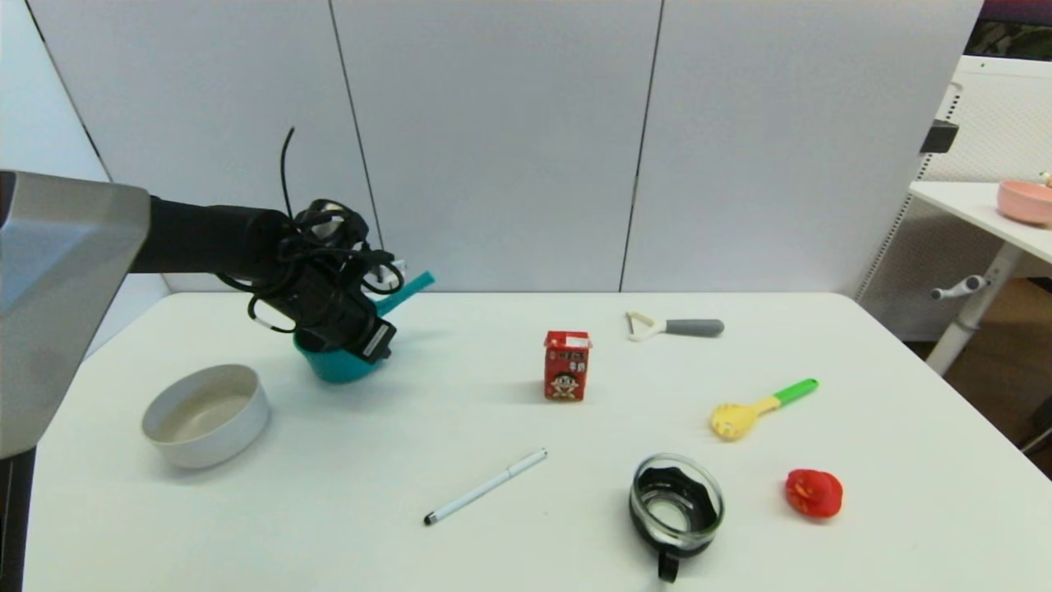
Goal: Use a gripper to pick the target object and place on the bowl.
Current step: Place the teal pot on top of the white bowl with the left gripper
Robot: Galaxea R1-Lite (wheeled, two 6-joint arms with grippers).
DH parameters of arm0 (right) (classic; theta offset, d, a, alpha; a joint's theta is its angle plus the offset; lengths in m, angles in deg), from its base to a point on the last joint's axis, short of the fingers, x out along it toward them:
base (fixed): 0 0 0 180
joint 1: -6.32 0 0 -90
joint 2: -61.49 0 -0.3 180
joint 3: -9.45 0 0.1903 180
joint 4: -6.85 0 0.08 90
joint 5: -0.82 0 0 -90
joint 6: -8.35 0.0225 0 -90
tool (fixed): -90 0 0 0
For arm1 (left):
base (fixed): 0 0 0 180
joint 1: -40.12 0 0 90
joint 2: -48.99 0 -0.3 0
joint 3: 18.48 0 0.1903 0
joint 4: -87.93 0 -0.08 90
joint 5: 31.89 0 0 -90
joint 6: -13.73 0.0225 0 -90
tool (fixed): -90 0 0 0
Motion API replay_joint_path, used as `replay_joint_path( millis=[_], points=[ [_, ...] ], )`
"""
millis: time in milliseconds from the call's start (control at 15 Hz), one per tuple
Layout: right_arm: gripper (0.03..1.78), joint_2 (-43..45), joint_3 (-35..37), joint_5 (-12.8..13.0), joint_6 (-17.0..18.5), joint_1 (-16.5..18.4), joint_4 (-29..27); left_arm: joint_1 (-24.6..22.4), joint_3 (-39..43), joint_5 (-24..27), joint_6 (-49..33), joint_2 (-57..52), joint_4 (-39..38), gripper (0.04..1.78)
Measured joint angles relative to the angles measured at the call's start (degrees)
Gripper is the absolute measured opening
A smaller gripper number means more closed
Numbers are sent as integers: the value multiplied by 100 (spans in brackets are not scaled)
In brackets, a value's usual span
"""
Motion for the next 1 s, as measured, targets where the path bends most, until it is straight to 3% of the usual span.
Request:
replay_joint_path(
  millis=[400, 733, 1000],
  points=[
    [171, 0, 0, 0, 2, -2, 0, -68, 17, 22, -6, -400, 59, 14],
    [171, 0, 0, 0, 2, -2, 0, -116, 11, -20, 20, -1488, 389, 14],
    [171, 0, 0, 0, 0, 0, 0, -305, 20, -507, 35, -2704, 1079, 14]
  ],
)
